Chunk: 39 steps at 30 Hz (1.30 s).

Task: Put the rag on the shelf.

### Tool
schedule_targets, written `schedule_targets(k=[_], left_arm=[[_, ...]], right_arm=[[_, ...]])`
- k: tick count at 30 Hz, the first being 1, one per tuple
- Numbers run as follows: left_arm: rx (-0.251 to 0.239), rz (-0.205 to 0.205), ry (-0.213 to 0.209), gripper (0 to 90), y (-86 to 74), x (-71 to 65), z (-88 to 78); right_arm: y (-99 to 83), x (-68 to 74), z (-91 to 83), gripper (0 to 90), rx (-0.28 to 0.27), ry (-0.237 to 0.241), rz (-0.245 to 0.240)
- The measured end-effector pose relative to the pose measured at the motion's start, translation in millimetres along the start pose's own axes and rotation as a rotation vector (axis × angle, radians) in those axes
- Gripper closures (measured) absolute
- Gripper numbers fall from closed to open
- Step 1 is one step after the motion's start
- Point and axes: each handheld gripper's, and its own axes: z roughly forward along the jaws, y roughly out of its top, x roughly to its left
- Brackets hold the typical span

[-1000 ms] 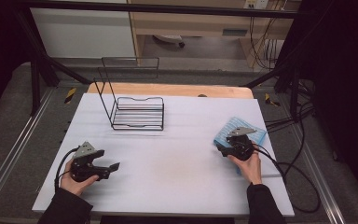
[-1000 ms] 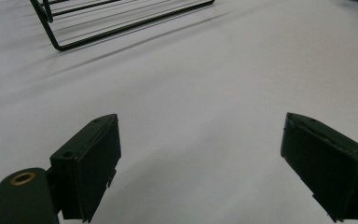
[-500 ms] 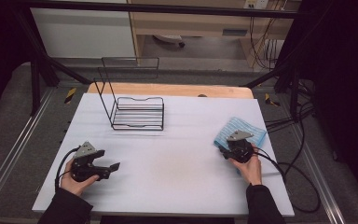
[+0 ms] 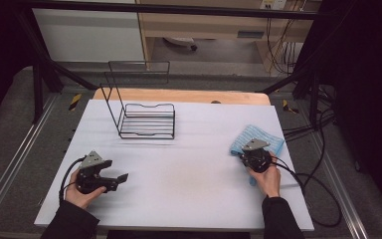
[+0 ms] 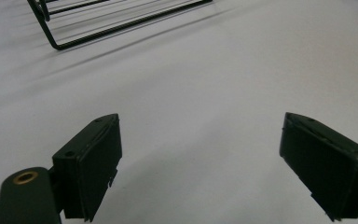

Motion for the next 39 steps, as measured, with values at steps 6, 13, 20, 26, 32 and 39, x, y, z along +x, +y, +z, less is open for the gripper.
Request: schedule_targets(k=[6, 13, 20, 26, 32, 39], left_arm=[[0.001, 0.001, 0.000, 13.3, 0.1, 0.1, 0.3], [0.000, 0.000, 0.002, 13.3, 0.1, 0.4, 0.2], [0.002, 0.003, 0.003, 13.3, 0.1, 0.5, -0.2], [0.002, 0.004, 0.003, 13.3, 0.2, 0.0, -0.1], [0.006, 0.006, 0.004, 13.1, 0.1, -0.2, 0.2], [0.006, 0.007, 0.002, 12.9, 0.1, -0.4, 0.3]], right_arm=[[1.3, -2.0, -2.2, 82.2, -0.011, 0.006, 0.042], [3.7, -4.3, -12.6, 83.3, -0.040, 0.044, 0.099], [7.4, 3.5, -18.7, 83.3, -0.046, 0.103, 0.098], [10.0, 16.3, -21.6, 83.2, -0.040, 0.155, 0.084], [15.3, 26.9, -25.0, 83.1, -0.060, 0.204, 0.093], [21.2, 42.5, -25.8, 83.1, -0.064, 0.251, 0.082]])
